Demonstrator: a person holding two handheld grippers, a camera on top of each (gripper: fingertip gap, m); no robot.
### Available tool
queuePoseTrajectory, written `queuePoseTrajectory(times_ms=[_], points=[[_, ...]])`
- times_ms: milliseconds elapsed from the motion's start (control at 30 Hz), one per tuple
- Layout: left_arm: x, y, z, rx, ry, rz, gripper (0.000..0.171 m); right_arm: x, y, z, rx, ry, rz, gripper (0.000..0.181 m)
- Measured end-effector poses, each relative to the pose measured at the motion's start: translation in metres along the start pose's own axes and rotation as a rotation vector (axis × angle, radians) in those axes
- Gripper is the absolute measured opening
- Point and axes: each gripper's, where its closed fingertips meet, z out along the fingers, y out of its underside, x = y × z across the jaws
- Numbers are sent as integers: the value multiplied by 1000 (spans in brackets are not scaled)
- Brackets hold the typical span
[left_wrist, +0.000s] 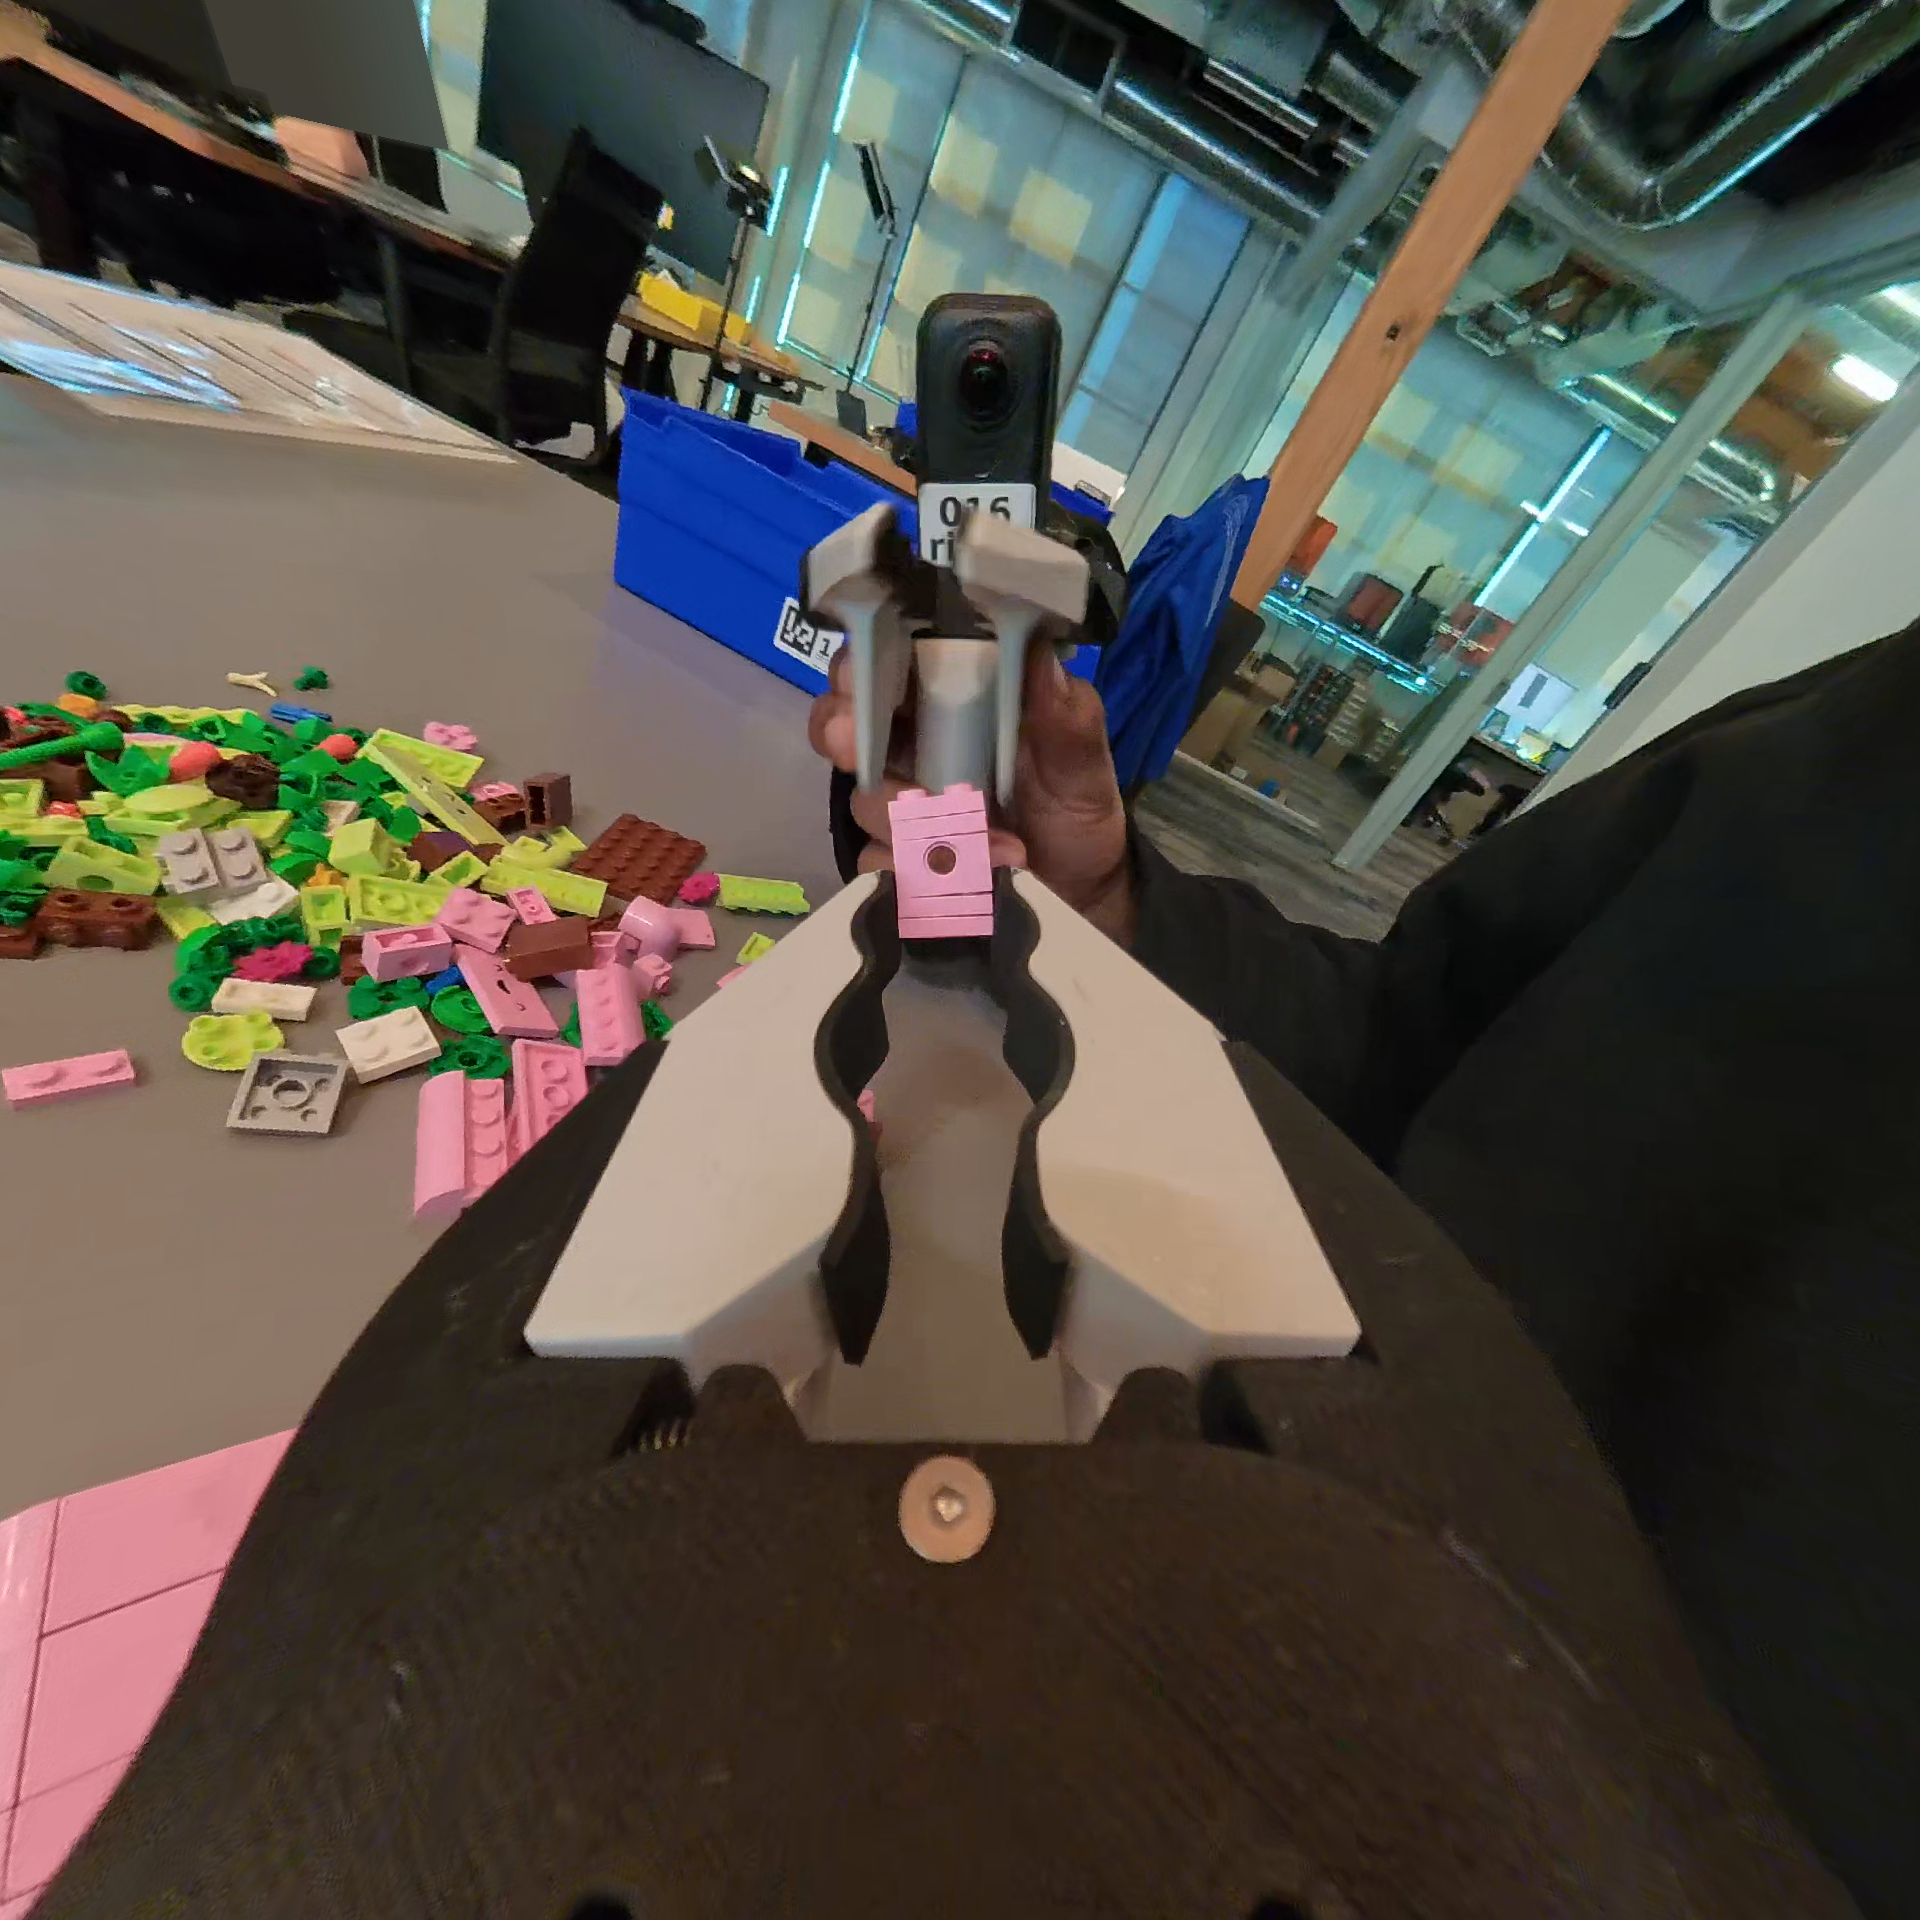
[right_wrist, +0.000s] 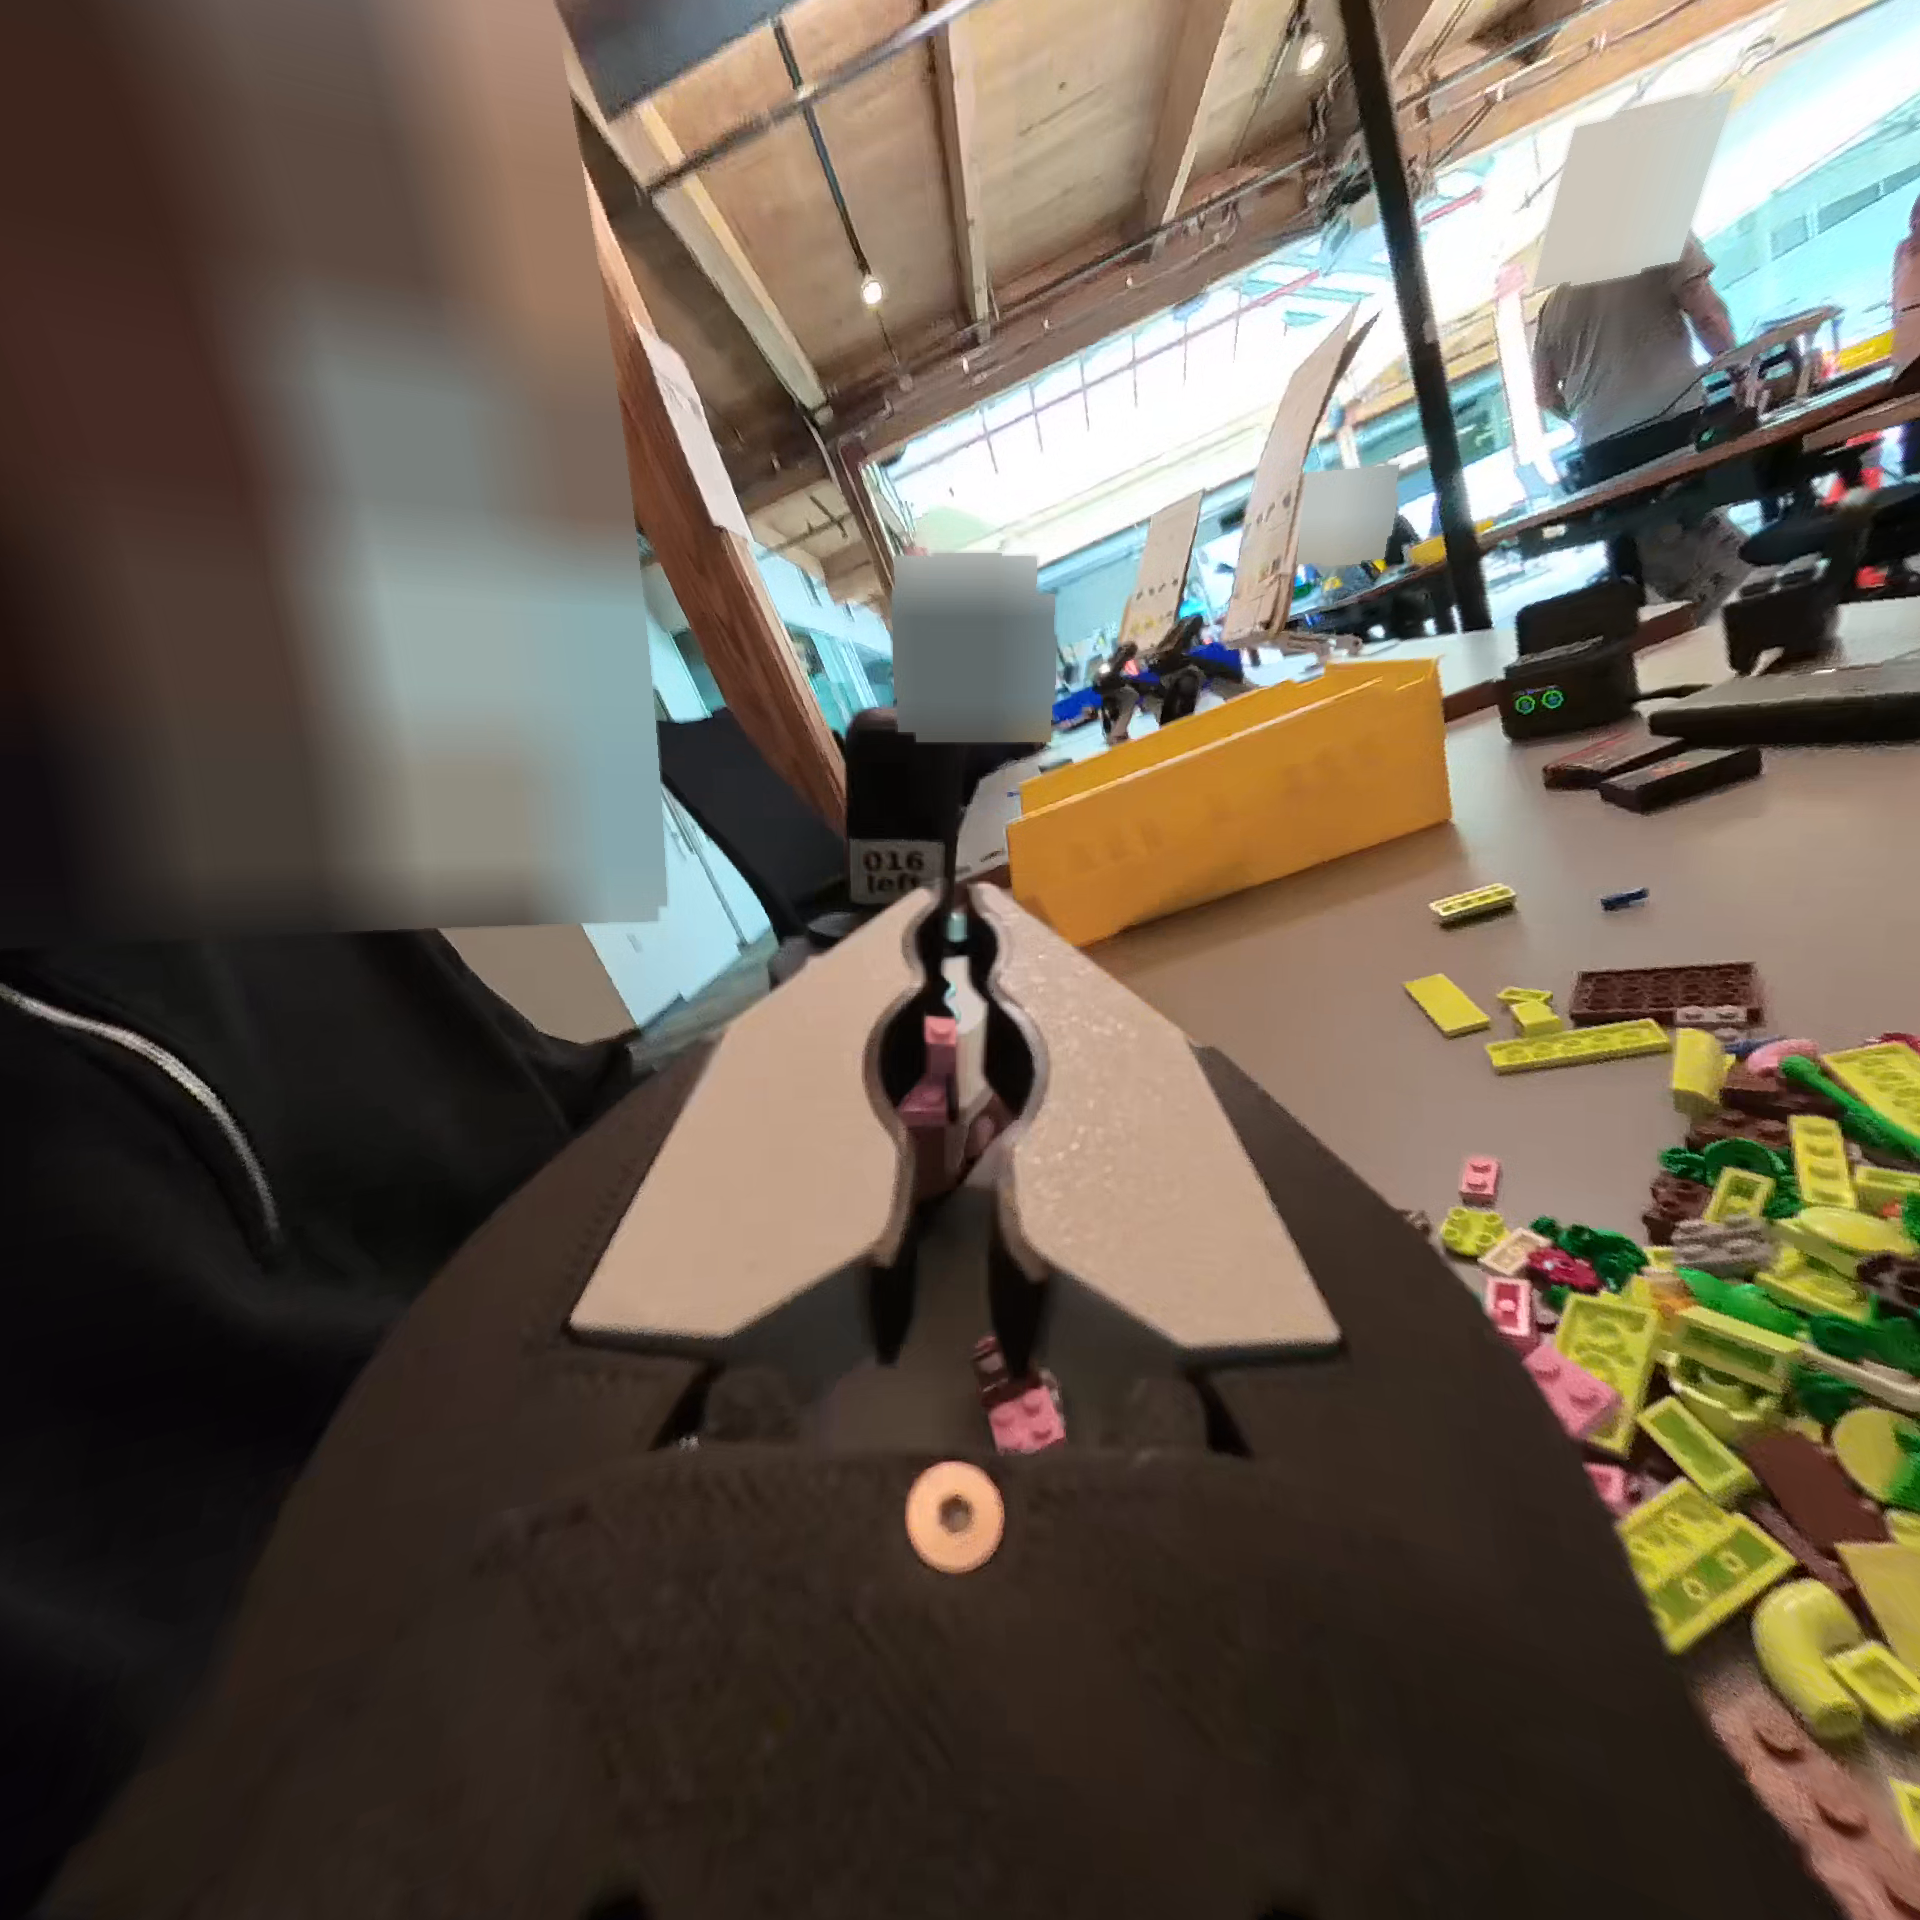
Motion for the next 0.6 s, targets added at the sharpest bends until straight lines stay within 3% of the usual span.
queuePoseTrajectory(times_ms=[133, 600], points=[[-2, -4, -4, 31, 6, -18, 15, -7, 31, 20, -162, -61, 40, 35], [2, -4, -3, 33, 22, 3, 15, -10, 43, 24, -214, -91, 109, 12]])
